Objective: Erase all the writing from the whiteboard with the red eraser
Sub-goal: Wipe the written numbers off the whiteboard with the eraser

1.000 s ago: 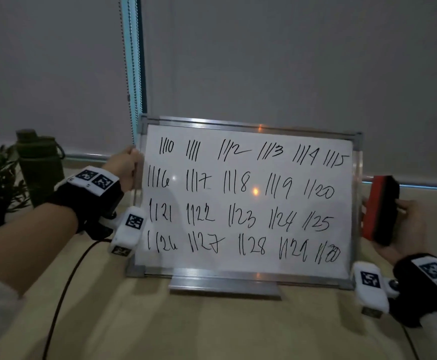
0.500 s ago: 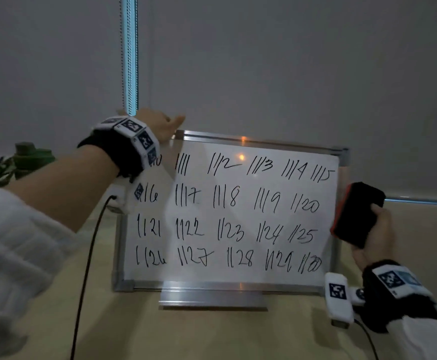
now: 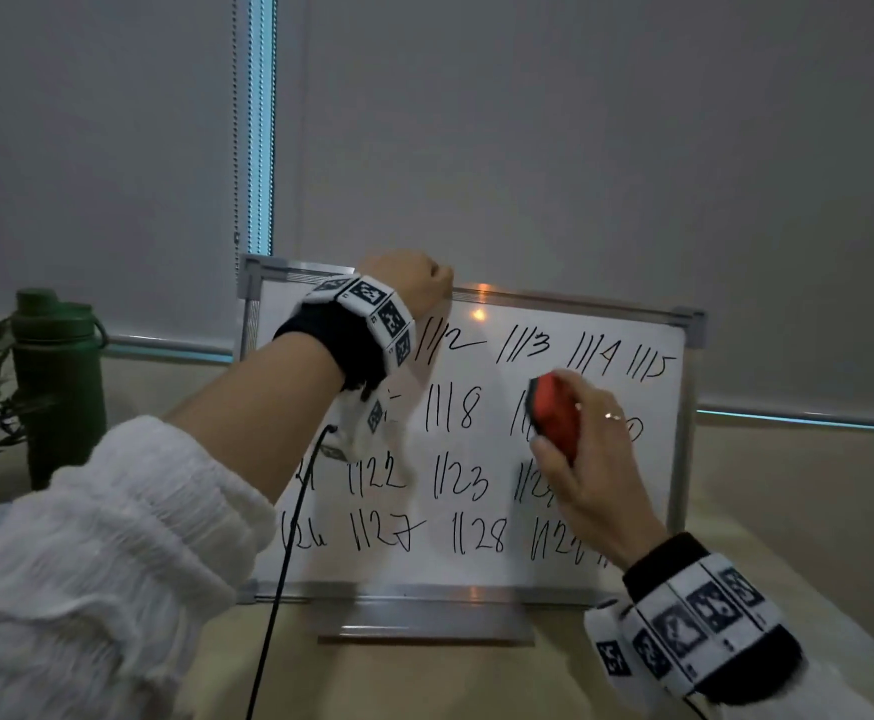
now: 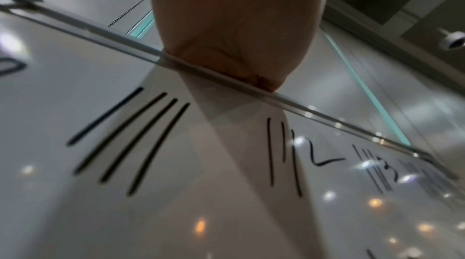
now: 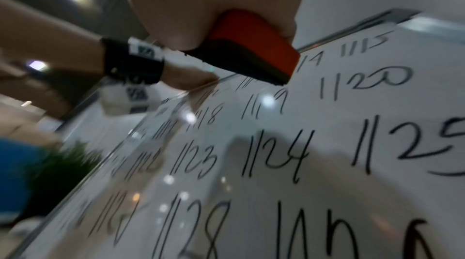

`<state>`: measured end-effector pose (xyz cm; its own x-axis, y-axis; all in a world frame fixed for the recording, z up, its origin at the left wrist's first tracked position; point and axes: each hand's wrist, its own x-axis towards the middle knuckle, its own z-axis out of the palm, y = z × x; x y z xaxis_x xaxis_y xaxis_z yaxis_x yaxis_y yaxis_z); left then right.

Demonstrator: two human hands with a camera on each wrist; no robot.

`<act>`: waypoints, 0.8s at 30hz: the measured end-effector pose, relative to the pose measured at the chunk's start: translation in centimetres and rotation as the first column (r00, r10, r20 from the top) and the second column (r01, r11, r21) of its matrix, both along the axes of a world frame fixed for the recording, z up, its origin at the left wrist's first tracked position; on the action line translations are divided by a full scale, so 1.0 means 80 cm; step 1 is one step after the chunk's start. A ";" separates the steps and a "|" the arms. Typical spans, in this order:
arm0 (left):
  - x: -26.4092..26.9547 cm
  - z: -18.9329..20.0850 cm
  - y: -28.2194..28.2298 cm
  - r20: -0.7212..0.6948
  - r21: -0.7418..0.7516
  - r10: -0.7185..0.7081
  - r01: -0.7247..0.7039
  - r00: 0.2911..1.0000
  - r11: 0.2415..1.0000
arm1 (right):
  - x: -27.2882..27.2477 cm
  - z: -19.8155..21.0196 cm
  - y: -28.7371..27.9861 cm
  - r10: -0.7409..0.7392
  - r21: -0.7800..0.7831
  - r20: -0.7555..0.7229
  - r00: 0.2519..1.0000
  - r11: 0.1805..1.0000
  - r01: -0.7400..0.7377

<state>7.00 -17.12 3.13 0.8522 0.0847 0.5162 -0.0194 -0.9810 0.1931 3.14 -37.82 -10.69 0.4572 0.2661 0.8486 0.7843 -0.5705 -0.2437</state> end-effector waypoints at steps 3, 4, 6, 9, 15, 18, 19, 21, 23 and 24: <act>-0.001 0.003 0.002 -0.008 -0.002 -0.024 0.024 1.000 1.000 | 0.004 -0.021 0.016 -0.179 -0.280 0.154 0.972 0.935 0.217; -0.002 0.004 0.002 -0.016 -0.016 -0.038 0.038 0.999 0.999 | 0.004 -0.031 0.021 -0.208 -0.358 0.244 0.947 0.889 0.287; -0.002 0.006 0.003 -0.027 -0.048 -0.061 0.059 0.998 0.997 | 0.007 -0.053 0.028 -0.143 -0.484 0.386 0.911 0.810 0.332; -0.003 0.005 0.002 -0.024 -0.094 -0.088 0.085 0.996 0.992 | 0.013 -0.072 0.031 -0.008 -0.562 0.469 0.883 0.769 0.305; 0.003 0.001 0.004 0.051 -0.056 -0.034 0.036 0.998 0.998 | 0.063 0.003 0.025 -0.294 -0.101 0.422 0.857 0.925 0.367; 0.000 0.000 0.003 0.063 -0.064 -0.037 0.041 0.997 0.997 | 0.072 0.003 0.030 -0.313 0.025 0.337 0.888 0.946 0.323; -0.001 0.000 0.003 0.071 -0.061 -0.035 0.039 0.997 0.997 | 0.068 -0.010 0.037 -0.266 -0.010 0.361 0.894 0.957 0.289; -0.003 0.000 0.003 0.080 -0.055 -0.027 0.031 0.996 0.998 | 0.057 -0.039 0.044 -0.148 -0.176 0.466 0.872 0.951 0.255; -0.005 0.000 0.003 0.073 -0.049 -0.025 0.028 0.997 0.998 | 0.053 -0.043 0.038 -0.077 -0.320 0.556 0.828 0.899 0.298; -0.007 0.000 0.002 0.072 -0.042 -0.024 0.027 0.997 0.999 | 0.054 -0.033 0.032 -0.085 -0.324 0.580 0.810 0.888 0.326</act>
<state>6.47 -16.94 3.12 0.8155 0.0867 0.5723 -0.0598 -0.9708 0.2322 7.43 -35.27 -13.36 0.0432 0.5804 0.8132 0.5685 -0.6836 0.4578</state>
